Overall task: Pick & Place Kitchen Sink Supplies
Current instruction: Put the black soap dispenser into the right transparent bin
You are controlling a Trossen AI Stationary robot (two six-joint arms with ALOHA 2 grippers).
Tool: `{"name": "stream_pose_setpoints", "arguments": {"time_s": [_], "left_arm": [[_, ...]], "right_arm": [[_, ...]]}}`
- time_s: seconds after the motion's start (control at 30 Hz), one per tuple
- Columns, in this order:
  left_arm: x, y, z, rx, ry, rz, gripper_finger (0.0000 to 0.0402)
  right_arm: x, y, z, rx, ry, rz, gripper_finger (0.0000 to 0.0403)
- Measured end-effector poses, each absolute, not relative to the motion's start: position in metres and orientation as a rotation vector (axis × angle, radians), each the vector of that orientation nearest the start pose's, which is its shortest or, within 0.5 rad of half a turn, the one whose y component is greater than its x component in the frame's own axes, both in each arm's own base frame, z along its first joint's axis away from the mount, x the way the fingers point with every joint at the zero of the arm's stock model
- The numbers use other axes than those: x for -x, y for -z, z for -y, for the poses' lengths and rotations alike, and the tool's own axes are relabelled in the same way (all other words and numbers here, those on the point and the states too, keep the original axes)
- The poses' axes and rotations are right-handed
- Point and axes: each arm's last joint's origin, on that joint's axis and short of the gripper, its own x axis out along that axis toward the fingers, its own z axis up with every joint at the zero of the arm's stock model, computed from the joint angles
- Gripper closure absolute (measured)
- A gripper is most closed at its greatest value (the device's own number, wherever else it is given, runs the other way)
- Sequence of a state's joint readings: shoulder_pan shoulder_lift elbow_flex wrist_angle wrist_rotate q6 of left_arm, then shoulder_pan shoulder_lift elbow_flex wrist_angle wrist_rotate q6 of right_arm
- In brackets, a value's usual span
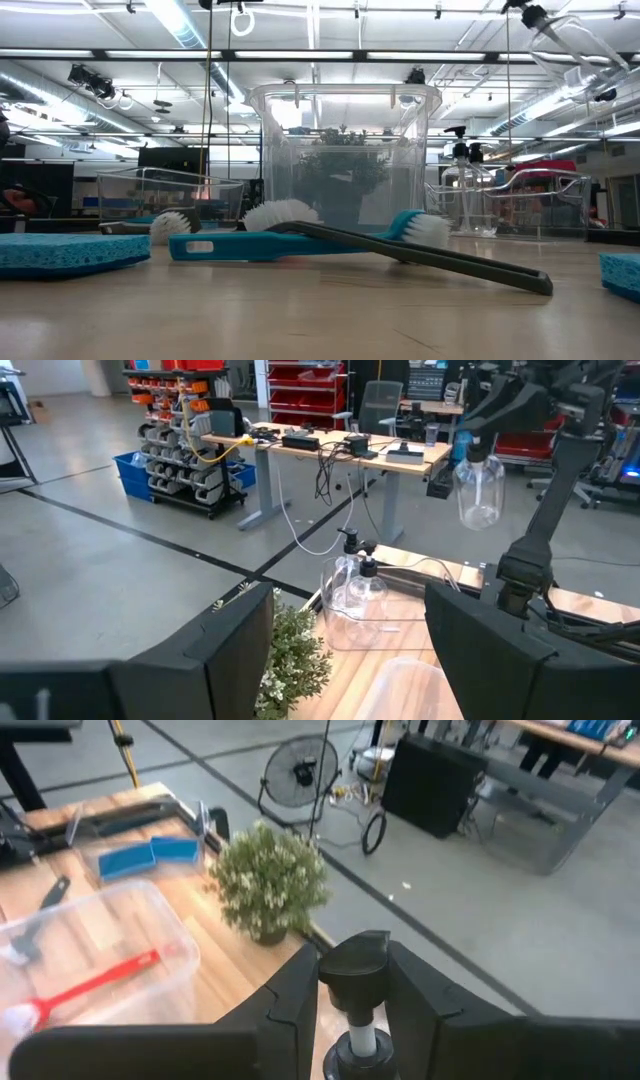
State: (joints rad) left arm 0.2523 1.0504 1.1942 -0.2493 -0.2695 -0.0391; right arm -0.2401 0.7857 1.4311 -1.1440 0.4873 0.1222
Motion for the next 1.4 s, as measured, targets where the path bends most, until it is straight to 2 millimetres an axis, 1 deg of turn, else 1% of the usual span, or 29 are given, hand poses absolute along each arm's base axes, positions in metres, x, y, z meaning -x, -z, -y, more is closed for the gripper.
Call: {"name": "stream_pose_setpoints", "arguments": {"time_s": [0.23, 0.33, 0.47, 0.7, 0.87, 1.2, 1.4], "left_arm": [[-0.209, -0.417, -0.062, 0.037, -0.523, -0.096, 0.0136], [-0.209, -0.417, -0.062, 0.037, -0.523, -0.097, 0.0136], [-0.209, -0.417, -0.062, 0.038, -0.523, -0.097, 0.0136], [-0.209, -0.417, -0.062, 0.039, -0.523, -0.097, 0.0136], [-0.209, -0.417, -0.062, 0.039, -0.523, -0.097, 0.0136], [-0.209, -0.417, -0.062, 0.039, -0.523, -0.097, 0.0136], [-0.209, -0.417, -0.062, 0.039, -0.523, -0.097, 0.0136]], "right_arm": [[-0.064, -0.436, 0.030, -0.070, 0.750, -0.499, 0.0312], [-0.063, -0.429, 0.030, -0.064, 0.762, -0.505, 0.0312], [-0.067, -0.414, 0.031, -0.064, 0.766, -0.482, 0.0312], [-0.077, -0.385, 0.034, -0.063, 0.766, -0.388, 0.0312], [-0.081, -0.366, 0.036, -0.037, 0.840, -0.338, 0.0312], [-0.082, -0.338, 0.039, 0.013, 0.941, -0.173, 0.0312], [-0.091, -0.320, 0.042, 0.054, 0.963, -0.120, 0.0312]]}}
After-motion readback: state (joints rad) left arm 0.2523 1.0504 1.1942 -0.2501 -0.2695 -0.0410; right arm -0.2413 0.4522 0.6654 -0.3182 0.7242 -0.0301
